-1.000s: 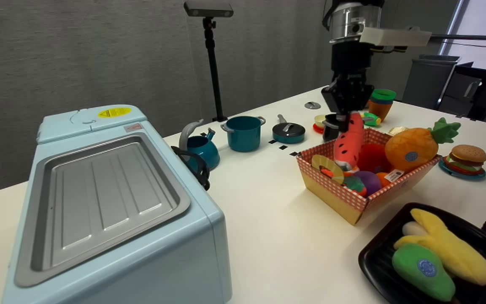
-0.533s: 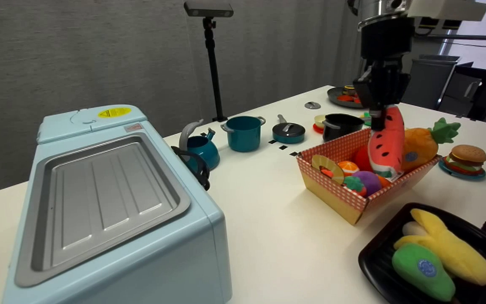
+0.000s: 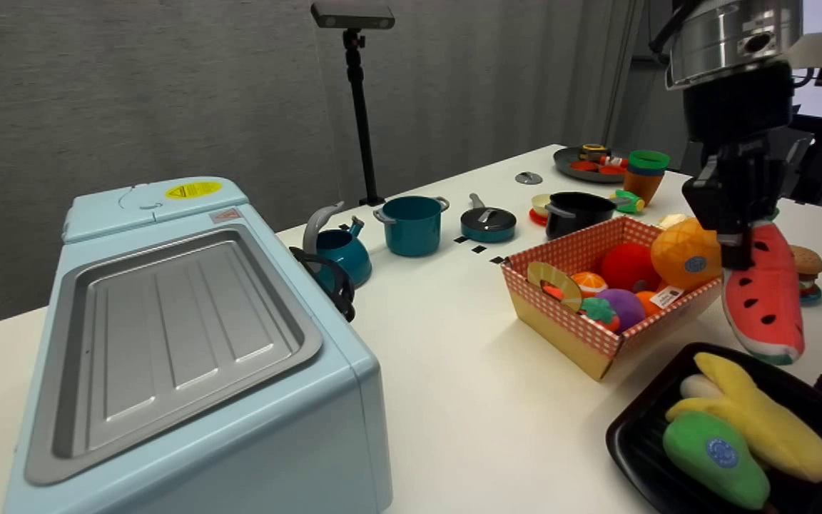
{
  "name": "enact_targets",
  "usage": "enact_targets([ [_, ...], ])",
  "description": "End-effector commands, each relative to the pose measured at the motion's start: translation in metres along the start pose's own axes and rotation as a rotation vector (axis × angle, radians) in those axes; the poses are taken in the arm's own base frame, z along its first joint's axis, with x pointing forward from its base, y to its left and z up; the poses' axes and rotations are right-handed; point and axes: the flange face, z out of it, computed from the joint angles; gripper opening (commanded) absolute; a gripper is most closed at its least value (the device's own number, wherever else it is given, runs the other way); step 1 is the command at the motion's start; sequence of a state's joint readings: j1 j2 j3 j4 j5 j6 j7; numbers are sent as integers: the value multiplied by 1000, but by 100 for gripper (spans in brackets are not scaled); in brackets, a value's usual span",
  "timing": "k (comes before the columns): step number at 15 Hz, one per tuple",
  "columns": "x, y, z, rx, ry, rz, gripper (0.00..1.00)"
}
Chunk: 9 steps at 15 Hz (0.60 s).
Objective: Take the pear and watermelon plush toys out of the box and place them on the black tray
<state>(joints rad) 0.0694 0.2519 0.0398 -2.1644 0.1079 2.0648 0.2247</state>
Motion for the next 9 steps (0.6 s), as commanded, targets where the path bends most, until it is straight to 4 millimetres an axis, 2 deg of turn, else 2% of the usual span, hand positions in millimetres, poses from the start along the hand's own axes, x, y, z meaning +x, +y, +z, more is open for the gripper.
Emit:
enact_targets([
  [1, -2, 14, 22, -74, -5, 46, 2],
  [4, 10, 27, 40, -132, 11, 64, 2],
  [8, 21, 32, 53, -174, 16, 68, 4],
  [9, 22, 33, 55, -181, 12, 66, 35],
])
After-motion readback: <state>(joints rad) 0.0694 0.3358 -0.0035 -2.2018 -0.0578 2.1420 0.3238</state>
